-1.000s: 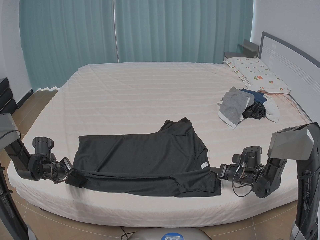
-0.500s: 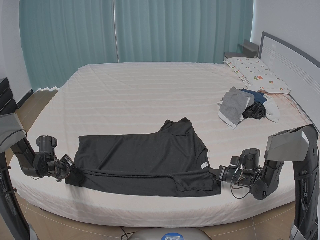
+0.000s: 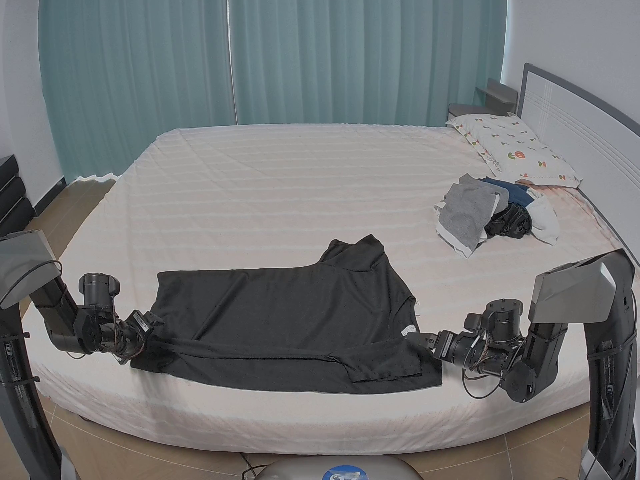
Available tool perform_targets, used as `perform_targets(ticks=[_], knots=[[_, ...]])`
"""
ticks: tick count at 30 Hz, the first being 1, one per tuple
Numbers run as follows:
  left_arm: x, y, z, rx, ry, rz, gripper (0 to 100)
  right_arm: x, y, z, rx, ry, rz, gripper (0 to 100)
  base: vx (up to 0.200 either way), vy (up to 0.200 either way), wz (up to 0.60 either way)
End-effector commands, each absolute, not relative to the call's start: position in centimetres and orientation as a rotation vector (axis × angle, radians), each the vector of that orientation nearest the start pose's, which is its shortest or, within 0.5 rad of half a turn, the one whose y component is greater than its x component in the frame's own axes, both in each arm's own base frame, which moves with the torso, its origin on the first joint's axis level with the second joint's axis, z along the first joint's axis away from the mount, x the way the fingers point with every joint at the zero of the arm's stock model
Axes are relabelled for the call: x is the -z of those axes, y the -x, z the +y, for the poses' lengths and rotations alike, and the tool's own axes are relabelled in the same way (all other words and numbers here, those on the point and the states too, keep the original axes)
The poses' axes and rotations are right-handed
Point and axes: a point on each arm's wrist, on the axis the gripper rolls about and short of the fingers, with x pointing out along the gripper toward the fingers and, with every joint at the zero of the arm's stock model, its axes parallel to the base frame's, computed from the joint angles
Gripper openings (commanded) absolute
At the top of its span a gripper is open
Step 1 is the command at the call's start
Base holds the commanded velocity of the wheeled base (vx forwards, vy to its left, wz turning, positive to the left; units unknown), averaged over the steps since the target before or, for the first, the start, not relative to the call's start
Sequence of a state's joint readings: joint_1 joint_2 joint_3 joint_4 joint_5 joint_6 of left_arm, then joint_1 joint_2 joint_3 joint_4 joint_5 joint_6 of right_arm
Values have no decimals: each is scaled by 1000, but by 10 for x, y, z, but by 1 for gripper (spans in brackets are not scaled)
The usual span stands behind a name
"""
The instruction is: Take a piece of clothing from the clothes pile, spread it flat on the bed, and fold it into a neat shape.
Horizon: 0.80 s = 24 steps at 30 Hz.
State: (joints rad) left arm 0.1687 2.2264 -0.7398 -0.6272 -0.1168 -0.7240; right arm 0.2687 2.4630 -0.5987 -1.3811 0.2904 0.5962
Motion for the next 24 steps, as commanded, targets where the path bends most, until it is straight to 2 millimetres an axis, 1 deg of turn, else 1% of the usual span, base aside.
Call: perform_targets(ticks=[1,2,3,4,7,11,13,17,24], knots=[[4,-337,57,-369,847,780,100,33,-324,95,-357,-674,598,100,0,0,0],[3,-337,57,-370,851,776,100,32,-324,95,-355,-683,595,100,0,0,0],[-4,-337,58,-365,861,756,100,28,-320,93,-346,-710,592,100,0,0,0],[-12,-333,61,-363,863,739,100,25,-316,90,-338,-731,588,100,0,0,0],[-26,-326,67,-353,877,707,100,19,-309,82,-316,-768,585,100,0,0,0],[-37,-312,81,-346,923,684,100,16,-302,76,-293,-858,587,100,0,0,0],[-37,-309,86,-343,949,691,100,16,-300,75,-286,-877,597,100,0,0,0],[-31,-301,83,-303,985,742,100,16,-300,75,-284,-886,601,100,0,0,0],[-30,-304,80,-284,976,750,100,18,-301,76,-280,-904,605,100,0,0,0]])
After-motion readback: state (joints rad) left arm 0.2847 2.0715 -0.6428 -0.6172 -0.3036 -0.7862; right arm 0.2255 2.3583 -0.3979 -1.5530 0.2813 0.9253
